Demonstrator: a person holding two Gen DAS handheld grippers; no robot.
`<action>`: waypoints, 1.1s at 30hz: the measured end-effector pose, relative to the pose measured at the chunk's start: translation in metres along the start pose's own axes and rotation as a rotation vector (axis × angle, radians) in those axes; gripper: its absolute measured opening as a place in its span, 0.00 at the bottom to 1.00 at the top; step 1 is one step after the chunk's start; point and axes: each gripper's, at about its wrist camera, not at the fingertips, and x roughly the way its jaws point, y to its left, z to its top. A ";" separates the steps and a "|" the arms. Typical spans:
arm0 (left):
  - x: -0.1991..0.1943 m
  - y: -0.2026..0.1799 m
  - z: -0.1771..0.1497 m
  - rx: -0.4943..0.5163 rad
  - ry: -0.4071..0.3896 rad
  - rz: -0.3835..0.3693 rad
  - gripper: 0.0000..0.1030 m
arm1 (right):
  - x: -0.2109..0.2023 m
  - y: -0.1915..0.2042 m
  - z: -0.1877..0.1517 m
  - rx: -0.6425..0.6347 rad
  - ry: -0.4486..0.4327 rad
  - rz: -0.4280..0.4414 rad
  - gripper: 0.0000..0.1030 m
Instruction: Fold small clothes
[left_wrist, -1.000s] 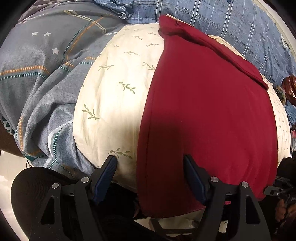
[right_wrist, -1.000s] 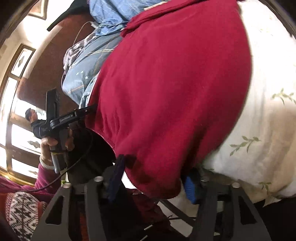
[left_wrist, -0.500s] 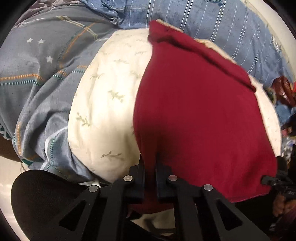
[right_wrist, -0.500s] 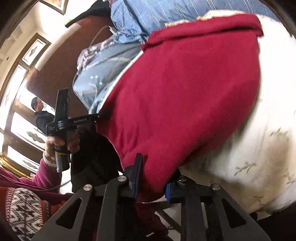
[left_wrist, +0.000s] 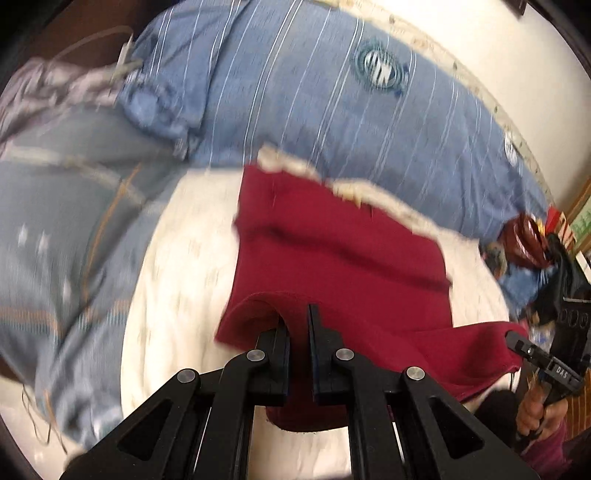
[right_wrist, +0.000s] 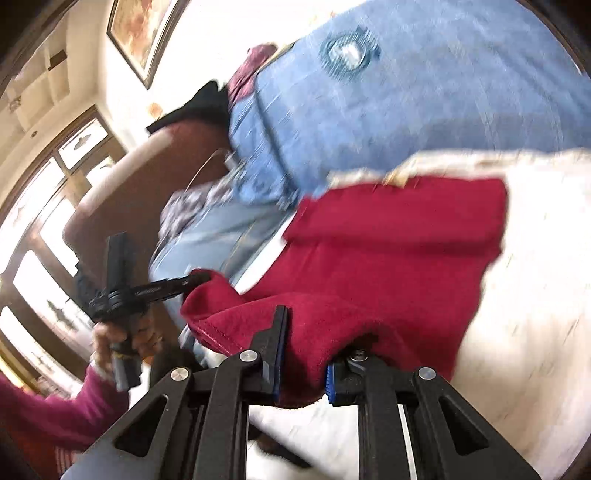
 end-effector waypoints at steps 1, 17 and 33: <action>0.004 -0.003 0.008 0.003 -0.021 0.002 0.06 | 0.004 -0.006 0.014 0.010 -0.024 -0.017 0.14; 0.212 0.012 0.118 -0.114 -0.003 -0.007 0.19 | 0.129 -0.164 0.136 0.314 0.038 -0.180 0.20; 0.216 0.024 0.116 -0.078 -0.047 0.141 0.65 | 0.093 -0.141 0.148 0.181 -0.041 -0.193 0.55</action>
